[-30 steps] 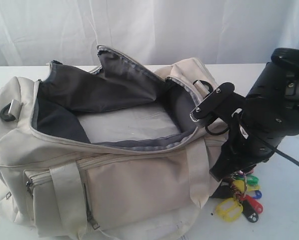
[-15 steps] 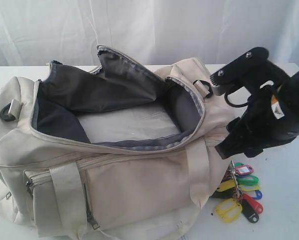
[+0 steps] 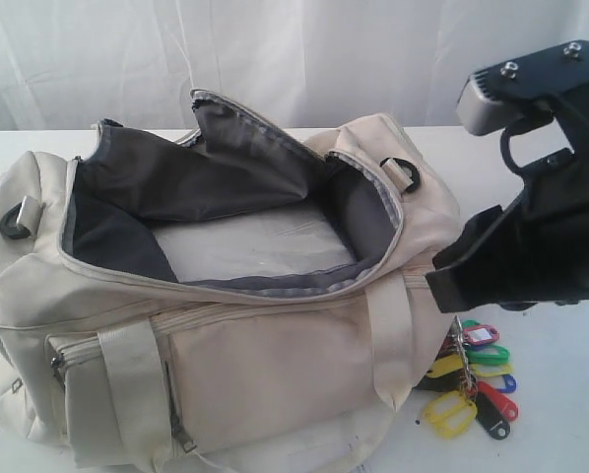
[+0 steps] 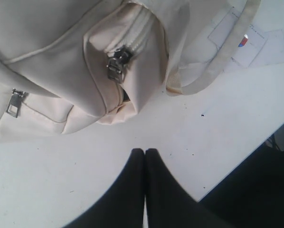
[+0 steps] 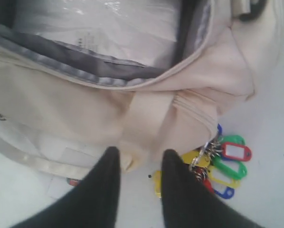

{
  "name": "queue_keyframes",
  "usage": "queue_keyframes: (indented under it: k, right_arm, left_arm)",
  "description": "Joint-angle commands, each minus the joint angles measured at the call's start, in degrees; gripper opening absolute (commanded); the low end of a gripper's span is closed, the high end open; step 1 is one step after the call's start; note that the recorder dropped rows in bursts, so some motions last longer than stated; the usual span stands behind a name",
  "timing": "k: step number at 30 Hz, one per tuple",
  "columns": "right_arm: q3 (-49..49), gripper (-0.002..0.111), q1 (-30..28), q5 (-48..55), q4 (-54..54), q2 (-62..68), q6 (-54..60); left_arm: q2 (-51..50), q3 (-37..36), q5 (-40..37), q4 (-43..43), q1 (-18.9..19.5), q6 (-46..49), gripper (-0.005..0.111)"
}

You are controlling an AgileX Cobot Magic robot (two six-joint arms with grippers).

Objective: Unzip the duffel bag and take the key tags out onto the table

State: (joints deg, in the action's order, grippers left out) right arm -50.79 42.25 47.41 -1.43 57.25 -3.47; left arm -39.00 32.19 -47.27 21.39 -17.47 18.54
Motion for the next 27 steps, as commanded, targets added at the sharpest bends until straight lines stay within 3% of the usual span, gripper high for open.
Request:
queue_keyframes:
  k: [1, 10, 15, 27]
  right_arm:
    - [0.24, 0.0, -0.06, -2.71, -3.84, -3.69, 8.53]
    - [0.24, 0.0, -0.06, -18.03, 2.39, -6.75, 8.26]
    - [0.24, 0.0, -0.06, -18.18, 2.29, -6.75, 8.26]
    - [0.24, 0.0, -0.06, -18.05, 1.9, -6.75, 8.26]
  left_arm:
    - [0.57, 0.21, 0.32, 0.9, 0.2, -0.05, 0.0]
    - [0.92, 5.98, 8.63, 0.9, 0.2, -0.49, 0.0]
    - [0.92, 6.24, 12.98, 0.9, 0.2, -0.49, 0.0]
    - [0.92, 6.24, 12.98, 0.9, 0.2, -0.49, 0.0]
